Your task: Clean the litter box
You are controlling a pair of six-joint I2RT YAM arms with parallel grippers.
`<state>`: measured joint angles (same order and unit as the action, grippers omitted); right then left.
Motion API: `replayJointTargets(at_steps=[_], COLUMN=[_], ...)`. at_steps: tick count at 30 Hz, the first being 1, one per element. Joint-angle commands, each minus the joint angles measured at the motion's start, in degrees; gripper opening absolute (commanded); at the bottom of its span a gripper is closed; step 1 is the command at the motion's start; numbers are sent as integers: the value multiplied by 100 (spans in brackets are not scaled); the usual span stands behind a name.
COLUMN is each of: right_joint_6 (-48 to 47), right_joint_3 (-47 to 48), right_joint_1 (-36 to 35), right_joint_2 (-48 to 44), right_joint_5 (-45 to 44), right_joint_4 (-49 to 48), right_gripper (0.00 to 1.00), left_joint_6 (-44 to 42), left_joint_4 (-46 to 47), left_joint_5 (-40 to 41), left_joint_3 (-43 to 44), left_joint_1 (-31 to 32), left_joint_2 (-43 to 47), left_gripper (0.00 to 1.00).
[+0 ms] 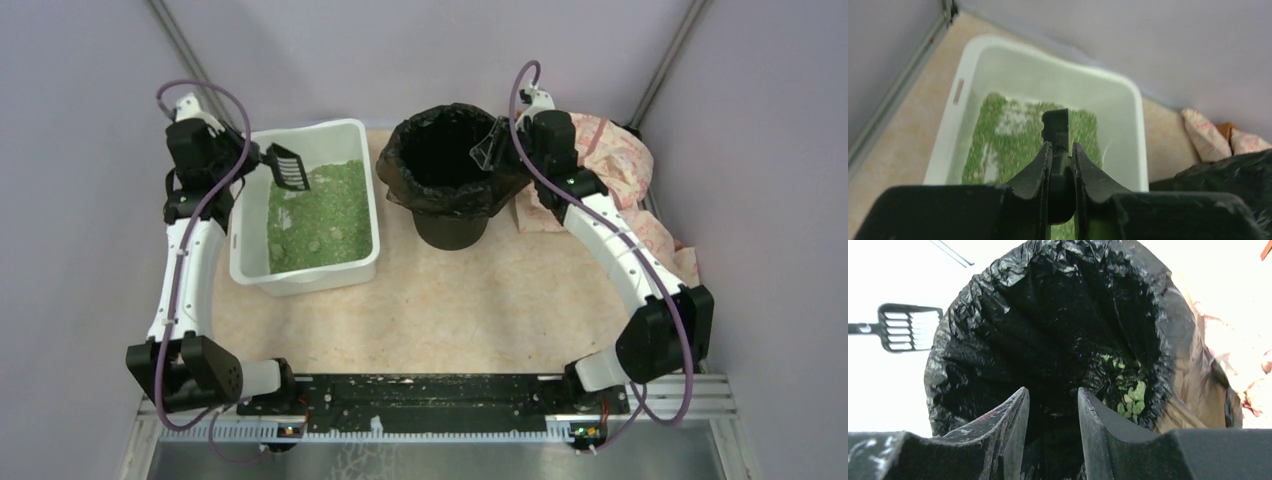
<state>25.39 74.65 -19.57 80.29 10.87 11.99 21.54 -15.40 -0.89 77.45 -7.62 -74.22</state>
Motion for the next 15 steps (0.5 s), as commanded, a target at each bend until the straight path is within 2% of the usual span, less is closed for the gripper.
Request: replayJointTargets(at_steps=[1, 8, 12, 15], right_joint_6=[82, 154, 235, 202], right_joint_3=[584, 1124, 957, 503], right_joint_1=[57, 54, 59, 57], right_joint_2=[439, 875, 684, 202], right_joint_5=[101, 62, 87, 27], right_joint_4=[-119, 2, -181, -576], right_gripper=[42, 42, 42, 42], left_joint_6=[60, 39, 70, 163], left_joint_4=[-45, -523, -664, -881], left_joint_5=[-157, -380, -462, -429], left_joint_3=[-549, -1431, -1852, -1952], left_joint_1=[24, 293, 337, 346], left_joint_2=[377, 796, 1174, 1284], left_gripper=[0, 0, 0, 0])
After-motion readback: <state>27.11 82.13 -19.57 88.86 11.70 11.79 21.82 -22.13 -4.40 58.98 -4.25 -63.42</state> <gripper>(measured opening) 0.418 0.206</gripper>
